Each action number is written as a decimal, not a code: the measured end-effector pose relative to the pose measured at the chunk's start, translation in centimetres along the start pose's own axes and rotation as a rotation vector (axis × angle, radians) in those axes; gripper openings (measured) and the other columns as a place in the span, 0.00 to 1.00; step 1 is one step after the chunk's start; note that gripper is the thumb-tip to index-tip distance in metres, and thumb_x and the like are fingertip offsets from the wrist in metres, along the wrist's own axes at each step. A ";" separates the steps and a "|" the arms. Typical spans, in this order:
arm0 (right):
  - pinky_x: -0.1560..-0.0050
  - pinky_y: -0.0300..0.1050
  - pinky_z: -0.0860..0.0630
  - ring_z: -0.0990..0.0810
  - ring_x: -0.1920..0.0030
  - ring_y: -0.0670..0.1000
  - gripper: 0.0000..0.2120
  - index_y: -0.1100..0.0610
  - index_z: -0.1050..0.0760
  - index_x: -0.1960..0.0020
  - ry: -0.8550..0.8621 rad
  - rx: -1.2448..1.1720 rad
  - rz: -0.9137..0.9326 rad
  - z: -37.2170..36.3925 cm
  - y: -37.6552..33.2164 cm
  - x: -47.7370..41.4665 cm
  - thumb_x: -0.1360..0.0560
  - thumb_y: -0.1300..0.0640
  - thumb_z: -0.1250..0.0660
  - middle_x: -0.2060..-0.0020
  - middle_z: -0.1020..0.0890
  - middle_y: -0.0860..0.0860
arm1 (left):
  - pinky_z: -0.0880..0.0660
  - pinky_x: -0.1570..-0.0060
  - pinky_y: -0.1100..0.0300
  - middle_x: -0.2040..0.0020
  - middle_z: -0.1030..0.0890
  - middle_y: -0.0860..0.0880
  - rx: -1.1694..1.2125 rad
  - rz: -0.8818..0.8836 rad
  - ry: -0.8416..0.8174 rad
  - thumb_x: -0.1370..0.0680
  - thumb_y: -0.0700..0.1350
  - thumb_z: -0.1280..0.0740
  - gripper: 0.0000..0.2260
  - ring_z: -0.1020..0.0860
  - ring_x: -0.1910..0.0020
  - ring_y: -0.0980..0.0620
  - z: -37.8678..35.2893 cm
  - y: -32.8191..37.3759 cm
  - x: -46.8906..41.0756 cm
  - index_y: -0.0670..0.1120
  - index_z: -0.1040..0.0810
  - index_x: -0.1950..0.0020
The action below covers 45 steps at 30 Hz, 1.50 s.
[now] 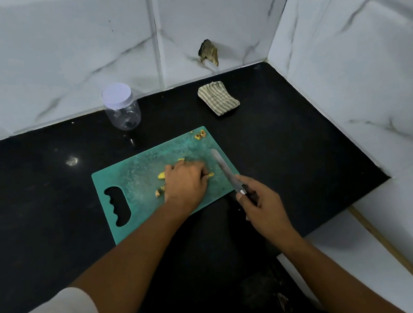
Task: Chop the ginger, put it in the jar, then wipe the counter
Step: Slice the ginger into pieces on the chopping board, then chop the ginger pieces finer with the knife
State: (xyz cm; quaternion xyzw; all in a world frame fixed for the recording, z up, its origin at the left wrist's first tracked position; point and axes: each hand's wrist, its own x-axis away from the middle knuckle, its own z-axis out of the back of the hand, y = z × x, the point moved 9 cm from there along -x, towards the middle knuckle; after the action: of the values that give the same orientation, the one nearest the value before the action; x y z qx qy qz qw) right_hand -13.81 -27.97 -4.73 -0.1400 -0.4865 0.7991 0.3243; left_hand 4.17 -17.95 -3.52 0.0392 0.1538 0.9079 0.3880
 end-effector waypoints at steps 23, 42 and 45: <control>0.55 0.52 0.18 0.18 0.58 0.44 0.15 0.43 0.22 0.34 -0.192 0.094 0.075 0.8 -0.1 -5.6 0.19 0.54 0.32 0.58 0.17 0.41 | 0.26 0.49 0.52 0.54 0.18 0.56 0.075 0.197 0.115 0.21 0.61 0.33 0.11 0.21 0.52 0.53 1.3 -0.2 -0.2 0.55 0.18 0.52; 0.58 0.48 0.21 0.21 0.60 0.43 0.07 0.45 0.23 0.47 -0.353 0.076 0.178 -4.2 -3.6 -10.3 0.23 0.54 0.27 0.57 0.19 0.43 | 0.28 0.72 0.62 0.59 0.16 0.40 1.152 0.737 -0.168 0.23 0.52 0.25 0.16 0.24 0.66 0.52 -2.8 -2.6 -0.1 0.39 0.16 0.48; 0.56 0.48 0.20 0.19 0.57 0.43 0.06 0.45 0.23 0.48 -0.303 0.038 0.122 -3.4 -2.8 -11.2 0.21 0.55 0.29 0.56 0.18 0.43 | 0.27 0.67 0.60 0.61 0.15 0.48 0.886 0.679 -0.048 0.23 0.53 0.26 0.09 0.22 0.66 0.54 -1.1 -3.7 -0.8 0.47 0.15 0.54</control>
State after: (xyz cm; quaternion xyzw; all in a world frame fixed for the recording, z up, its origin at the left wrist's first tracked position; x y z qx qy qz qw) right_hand -2.50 -32.05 -5.00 -0.0412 -0.5052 0.8383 0.2008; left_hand 7.06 -16.40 -5.69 0.2667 0.4907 0.8292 0.0234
